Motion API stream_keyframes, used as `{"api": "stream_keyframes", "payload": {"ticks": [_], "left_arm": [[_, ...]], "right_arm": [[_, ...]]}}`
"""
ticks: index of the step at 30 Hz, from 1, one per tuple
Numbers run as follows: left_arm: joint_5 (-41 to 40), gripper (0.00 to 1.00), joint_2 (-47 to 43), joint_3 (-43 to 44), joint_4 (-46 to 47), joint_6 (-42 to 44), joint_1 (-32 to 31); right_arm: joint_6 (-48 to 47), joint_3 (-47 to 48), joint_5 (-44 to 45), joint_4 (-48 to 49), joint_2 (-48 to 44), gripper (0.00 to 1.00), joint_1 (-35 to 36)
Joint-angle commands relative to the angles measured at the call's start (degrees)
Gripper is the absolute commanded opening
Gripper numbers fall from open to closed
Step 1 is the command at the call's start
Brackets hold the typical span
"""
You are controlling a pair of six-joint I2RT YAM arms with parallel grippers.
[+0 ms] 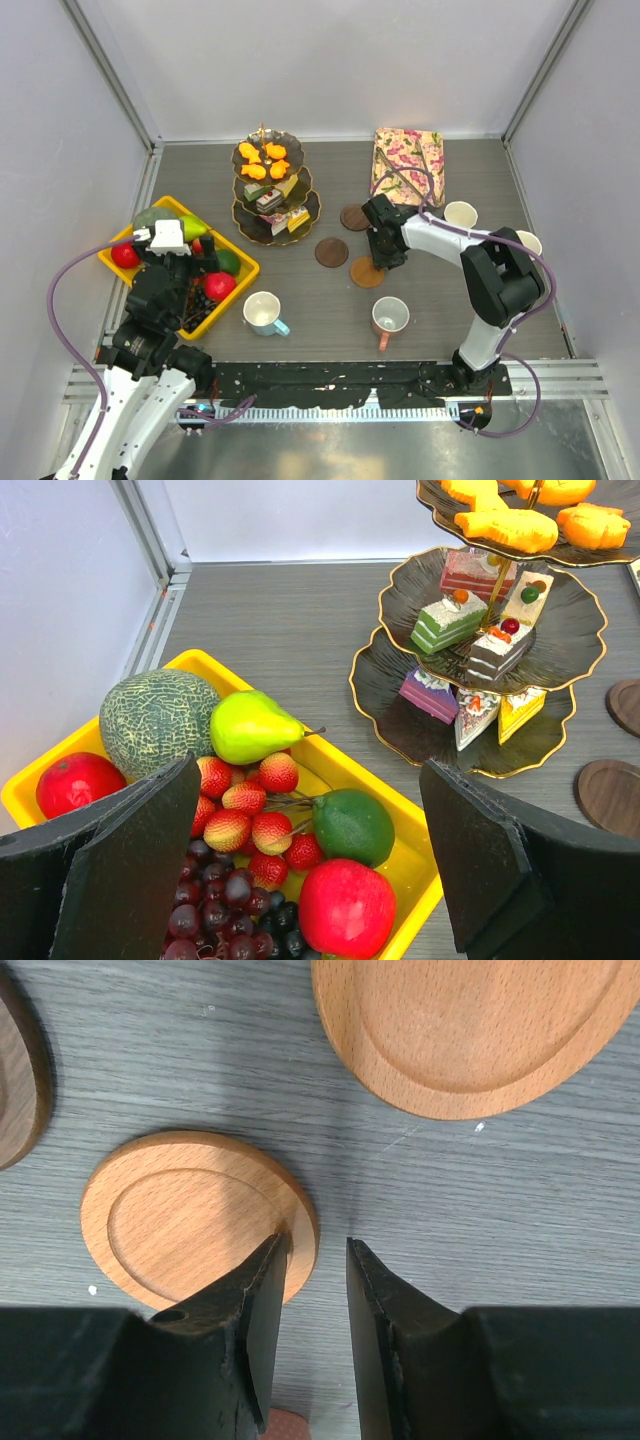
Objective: Serve the afternoon tea
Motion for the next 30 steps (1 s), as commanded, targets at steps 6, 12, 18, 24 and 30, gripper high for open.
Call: {"api": "stream_keyframes", "payload": {"ticks": [6,12,18,24,30], "left_arm": [[0.3,0.99,0.44,0.01,2.94,0.2,0.16],[0.3,0.99,0.18,-0.08,2.94,0.11,0.08],[0.3,0.99,0.09,0.01,2.85,0.11,0.16],[0.04,0.99,-0.09,-0.08,2.93,0.2,0.16],[-0.14,0.99,-0.35,-0.08,2.85,0.2,0.16]], "right_arm": [[0.49,-2.18,-2.6,-1.41,-1.32,0.36,1.16],[1.01,-2.62,-2.43,-2.11,-3.08,0.36,1.95],[1.19,-2.36,-1.99,-2.73,-4.49,0.36,2.39],[0.75,0.45,-0.5,-3.69,-6.24,0.38,2.39],[-0.48,5.98,3.9,-5.98,-10.81,0.44,2.22]]}}
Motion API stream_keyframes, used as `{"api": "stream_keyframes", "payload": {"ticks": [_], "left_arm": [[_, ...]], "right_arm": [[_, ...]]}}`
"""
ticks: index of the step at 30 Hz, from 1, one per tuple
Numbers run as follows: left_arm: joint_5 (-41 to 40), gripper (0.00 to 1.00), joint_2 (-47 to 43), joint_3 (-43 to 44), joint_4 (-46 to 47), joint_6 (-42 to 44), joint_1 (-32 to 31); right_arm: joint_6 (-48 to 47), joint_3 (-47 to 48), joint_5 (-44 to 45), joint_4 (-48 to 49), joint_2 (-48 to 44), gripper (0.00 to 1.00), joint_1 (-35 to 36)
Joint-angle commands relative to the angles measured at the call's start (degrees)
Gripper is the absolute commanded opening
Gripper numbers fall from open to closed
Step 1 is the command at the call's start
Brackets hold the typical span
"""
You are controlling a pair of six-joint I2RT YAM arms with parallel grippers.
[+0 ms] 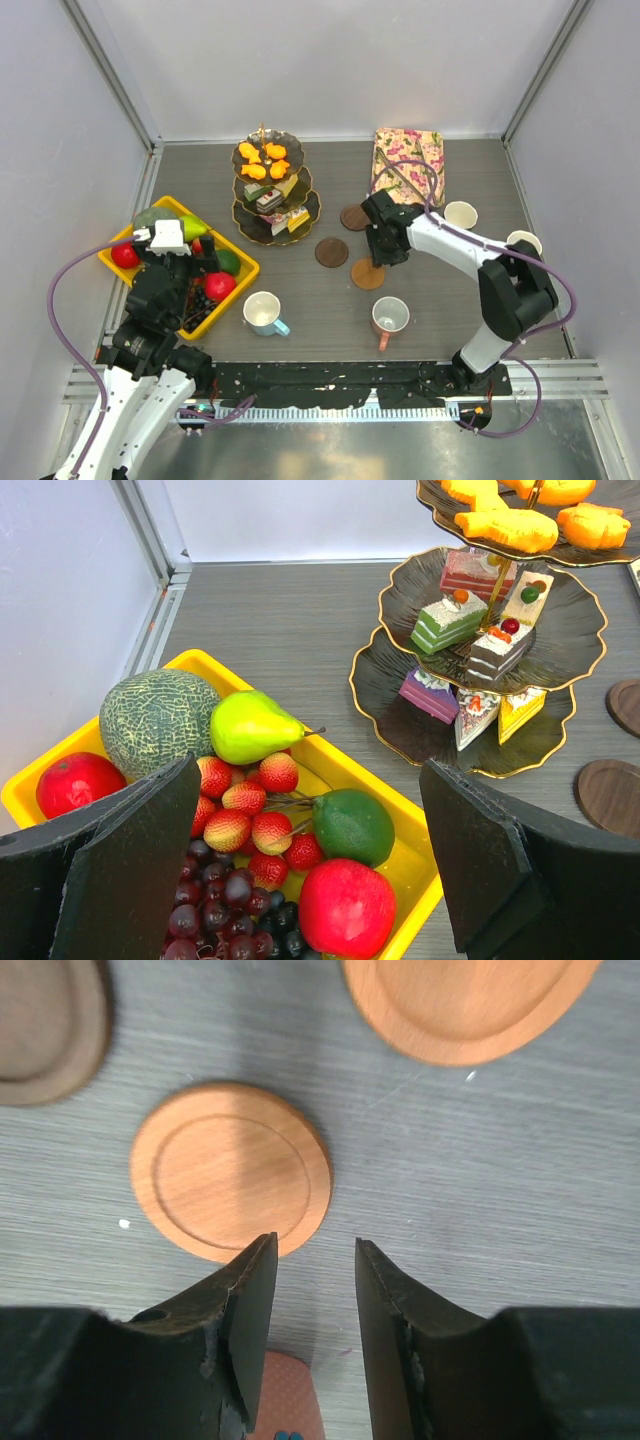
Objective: Serve the afternoon tea
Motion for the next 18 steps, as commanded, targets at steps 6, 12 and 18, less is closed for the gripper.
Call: {"api": "stream_keyframes", "payload": {"ticks": [6,12,18], "left_arm": [[-0.05,0.99,-0.88,-0.06,2.85,0.11,0.16],[0.3,0.99,-1.14,0.12,2.85,0.02,0.07],[0.39,0.99,-1.14,0.03,2.85,0.11,0.16]], "right_arm": [[-0.44,5.25,2.21,-2.78,-8.2,0.44,-0.1],[1.76,-3.88,-0.43,-0.5,-10.05,0.44,0.51],[2.55,-9.42,-2.62,1.26,-10.05,0.44,1.48]]}}
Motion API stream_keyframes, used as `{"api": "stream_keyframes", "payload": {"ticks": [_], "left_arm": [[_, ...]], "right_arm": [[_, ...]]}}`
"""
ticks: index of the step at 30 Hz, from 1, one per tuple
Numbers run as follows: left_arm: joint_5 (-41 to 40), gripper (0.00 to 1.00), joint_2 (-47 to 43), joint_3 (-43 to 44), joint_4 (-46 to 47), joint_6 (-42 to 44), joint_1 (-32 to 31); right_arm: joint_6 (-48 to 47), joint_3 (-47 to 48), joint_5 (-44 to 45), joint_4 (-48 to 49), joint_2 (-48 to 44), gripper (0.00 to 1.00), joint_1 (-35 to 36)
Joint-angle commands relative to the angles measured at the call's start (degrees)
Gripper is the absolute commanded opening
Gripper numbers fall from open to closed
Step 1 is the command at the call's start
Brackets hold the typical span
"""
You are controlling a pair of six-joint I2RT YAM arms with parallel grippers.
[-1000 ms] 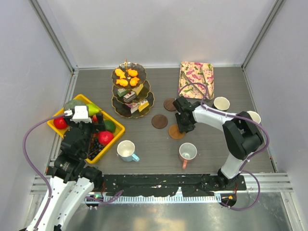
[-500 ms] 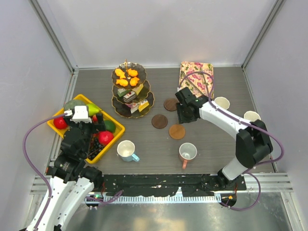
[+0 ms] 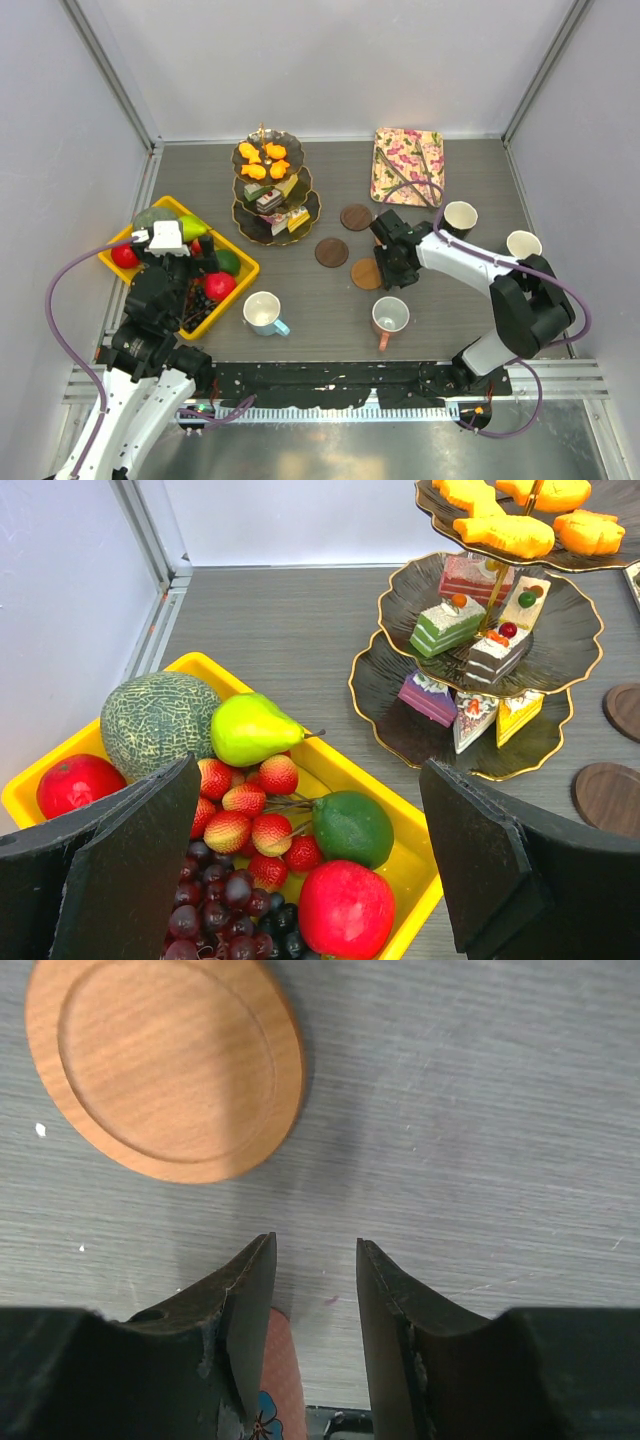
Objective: Serve the afternoon tea
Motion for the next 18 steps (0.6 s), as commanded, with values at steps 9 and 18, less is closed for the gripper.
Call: {"api": "stream_keyframes", "payload": {"ticks": [9,18], "left_arm": [[0.19,0.99,-0.31,-0.06,2.93,0.11,0.16],[0.36,0.99,-0.22,-0.06,2.85,0.11,0.16]], "right_arm": [[2.16,-0.77,-1.84,5.72,3.37,0.42,2.87],[2.78,0.63,-0.79,7.13,5.31,0.4,3.49]]}}
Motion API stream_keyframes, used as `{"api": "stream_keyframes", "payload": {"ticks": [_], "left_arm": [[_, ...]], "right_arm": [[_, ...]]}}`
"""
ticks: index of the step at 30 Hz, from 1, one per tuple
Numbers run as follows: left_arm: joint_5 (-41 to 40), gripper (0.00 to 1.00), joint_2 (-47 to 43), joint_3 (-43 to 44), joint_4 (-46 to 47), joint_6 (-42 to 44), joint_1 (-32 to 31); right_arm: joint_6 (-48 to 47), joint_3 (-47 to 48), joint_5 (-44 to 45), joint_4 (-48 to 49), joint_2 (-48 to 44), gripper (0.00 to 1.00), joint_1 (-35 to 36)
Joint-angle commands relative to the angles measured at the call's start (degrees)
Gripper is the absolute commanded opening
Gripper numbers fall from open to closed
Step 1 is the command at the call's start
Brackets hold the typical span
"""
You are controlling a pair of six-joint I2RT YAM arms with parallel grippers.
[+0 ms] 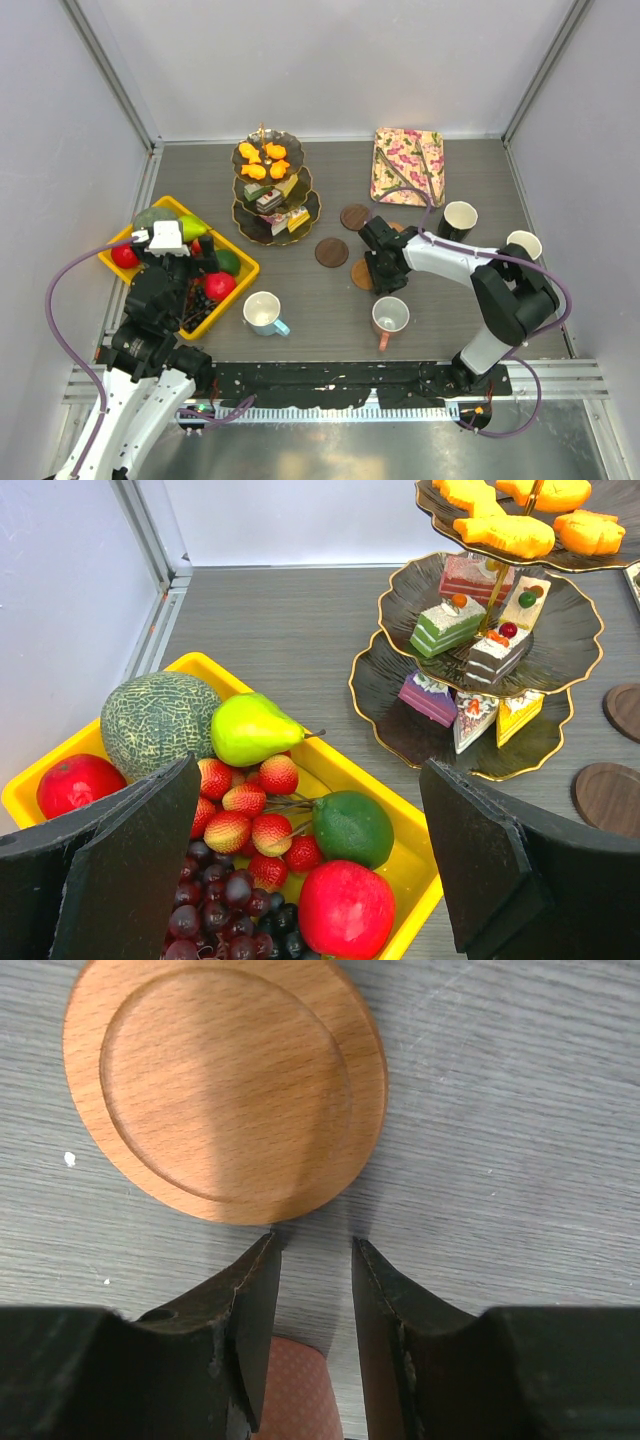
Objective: Serve the afternoon tea
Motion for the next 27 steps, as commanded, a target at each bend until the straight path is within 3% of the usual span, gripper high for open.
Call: {"api": "stream_keyframes", "payload": {"ticks": [1,20,27], "left_arm": [[0.39,0.99,-0.14,-0.06,2.85,0.11,0.16],[0.3,0.99,-0.66,-0.06,2.76,0.11,0.16],[0.39,0.99,-0.75,0.12,2.76,-0.07,0.16]], "right_arm": [[1.07,2.16,1.11,2.06,-0.16,0.4,0.36],[0.81,3.39,2.7,2.41,0.02,0.39,0.36],[0.2,4.88,5.41,-1.89,-7.7,0.41,0.36]]}}
